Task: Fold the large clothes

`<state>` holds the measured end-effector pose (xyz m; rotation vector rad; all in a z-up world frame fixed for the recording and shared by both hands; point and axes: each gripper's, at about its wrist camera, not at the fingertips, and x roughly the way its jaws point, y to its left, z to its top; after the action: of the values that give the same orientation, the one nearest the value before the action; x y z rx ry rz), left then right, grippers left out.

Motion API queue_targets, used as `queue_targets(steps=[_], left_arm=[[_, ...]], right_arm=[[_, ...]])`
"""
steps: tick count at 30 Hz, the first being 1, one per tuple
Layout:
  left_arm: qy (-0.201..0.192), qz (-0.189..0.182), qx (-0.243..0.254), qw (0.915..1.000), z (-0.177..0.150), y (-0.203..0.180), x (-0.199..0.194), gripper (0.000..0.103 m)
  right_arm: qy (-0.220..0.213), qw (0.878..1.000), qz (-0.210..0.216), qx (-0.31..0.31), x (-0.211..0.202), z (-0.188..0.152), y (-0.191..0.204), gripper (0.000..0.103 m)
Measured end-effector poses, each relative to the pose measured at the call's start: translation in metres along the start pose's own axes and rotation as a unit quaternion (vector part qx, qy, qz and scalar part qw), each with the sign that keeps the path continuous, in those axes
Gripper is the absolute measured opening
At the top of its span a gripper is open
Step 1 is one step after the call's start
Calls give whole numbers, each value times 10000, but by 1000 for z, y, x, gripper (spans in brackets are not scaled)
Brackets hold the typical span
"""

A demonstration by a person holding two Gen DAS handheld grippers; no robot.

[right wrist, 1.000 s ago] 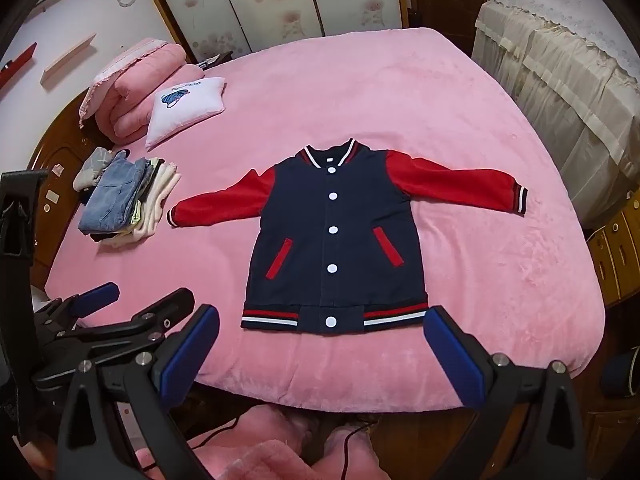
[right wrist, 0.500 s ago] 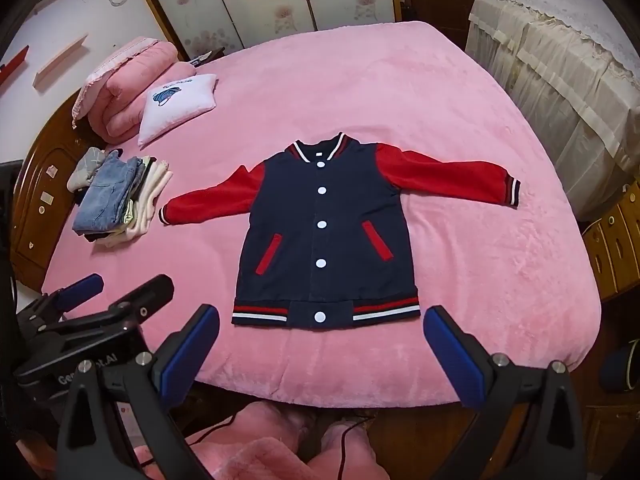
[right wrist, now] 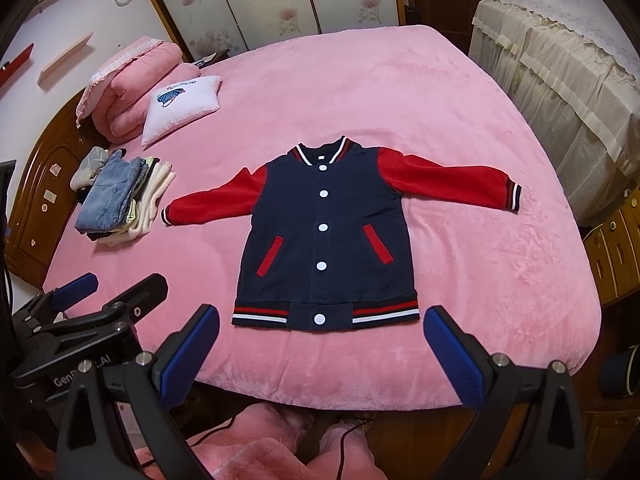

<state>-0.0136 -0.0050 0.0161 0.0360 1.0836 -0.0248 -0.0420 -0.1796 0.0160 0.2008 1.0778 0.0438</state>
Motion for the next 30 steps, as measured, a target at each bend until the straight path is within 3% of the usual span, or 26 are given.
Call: queue_targets(steps=[20,30], left_arm=[[-85,4,-144,9999,-9,-12,-5,102],[315,-144,-384,9987,-16,-6,10,102]], right_arm=[[-130,9996,210,-109,-9,2,-12,103],[152,9984,537,-58,7,0,-17,103]])
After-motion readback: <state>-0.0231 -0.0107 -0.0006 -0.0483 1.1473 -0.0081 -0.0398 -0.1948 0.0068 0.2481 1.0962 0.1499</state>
